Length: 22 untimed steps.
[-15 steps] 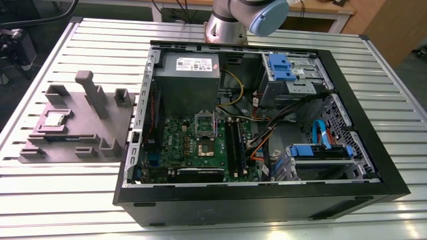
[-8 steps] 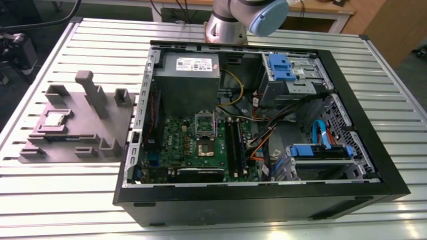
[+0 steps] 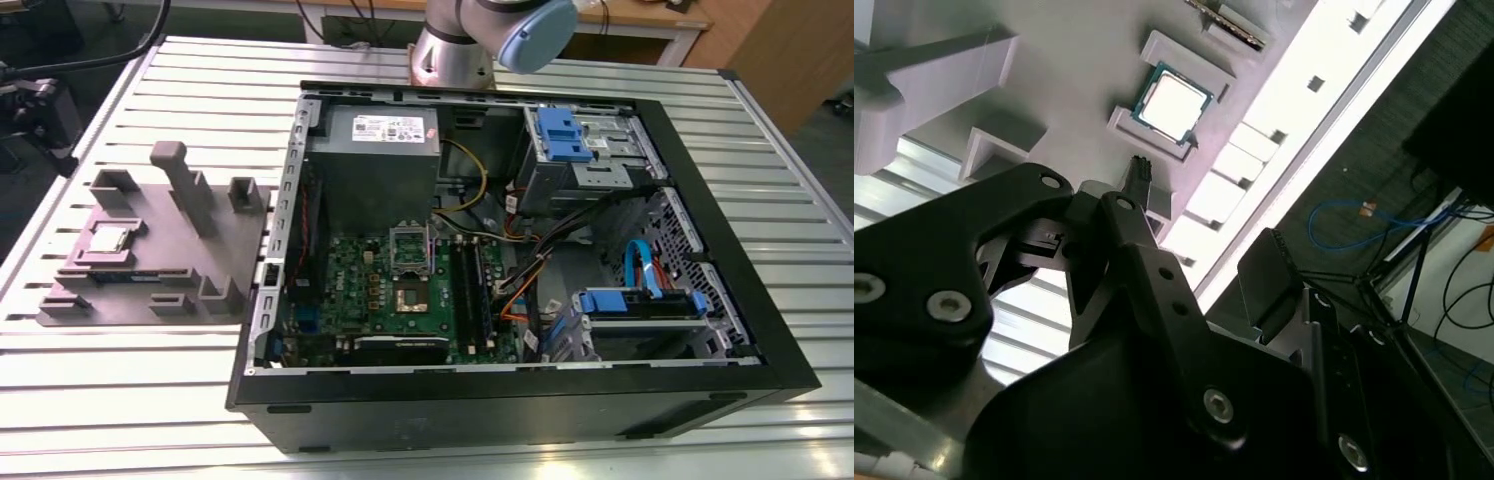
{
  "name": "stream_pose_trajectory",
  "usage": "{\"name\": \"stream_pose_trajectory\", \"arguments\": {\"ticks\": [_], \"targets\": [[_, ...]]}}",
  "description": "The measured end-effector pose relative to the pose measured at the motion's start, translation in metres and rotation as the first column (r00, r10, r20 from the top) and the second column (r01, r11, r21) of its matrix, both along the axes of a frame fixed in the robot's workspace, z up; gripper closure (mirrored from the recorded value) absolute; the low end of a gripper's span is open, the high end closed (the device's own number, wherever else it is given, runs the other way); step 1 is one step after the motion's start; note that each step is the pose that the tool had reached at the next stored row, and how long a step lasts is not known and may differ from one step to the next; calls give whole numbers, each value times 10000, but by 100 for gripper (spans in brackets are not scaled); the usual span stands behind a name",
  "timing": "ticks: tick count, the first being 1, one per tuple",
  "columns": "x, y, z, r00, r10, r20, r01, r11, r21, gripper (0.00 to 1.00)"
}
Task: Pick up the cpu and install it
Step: 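Pick up the cpu and move it towards the insertion slot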
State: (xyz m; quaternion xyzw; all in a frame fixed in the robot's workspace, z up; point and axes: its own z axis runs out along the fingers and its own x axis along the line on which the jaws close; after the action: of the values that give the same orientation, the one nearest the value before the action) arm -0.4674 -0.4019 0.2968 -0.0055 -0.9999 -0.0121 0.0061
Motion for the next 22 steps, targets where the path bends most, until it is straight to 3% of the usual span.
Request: {"name": "stream_pose_trajectory", "arguments": {"ticks": [8,22], "targets": [[0,0,-114,10000,0,-1,0,10000,-1,38],[0,0,-119,10000,0,-2,0,10000,-1,38]]}}
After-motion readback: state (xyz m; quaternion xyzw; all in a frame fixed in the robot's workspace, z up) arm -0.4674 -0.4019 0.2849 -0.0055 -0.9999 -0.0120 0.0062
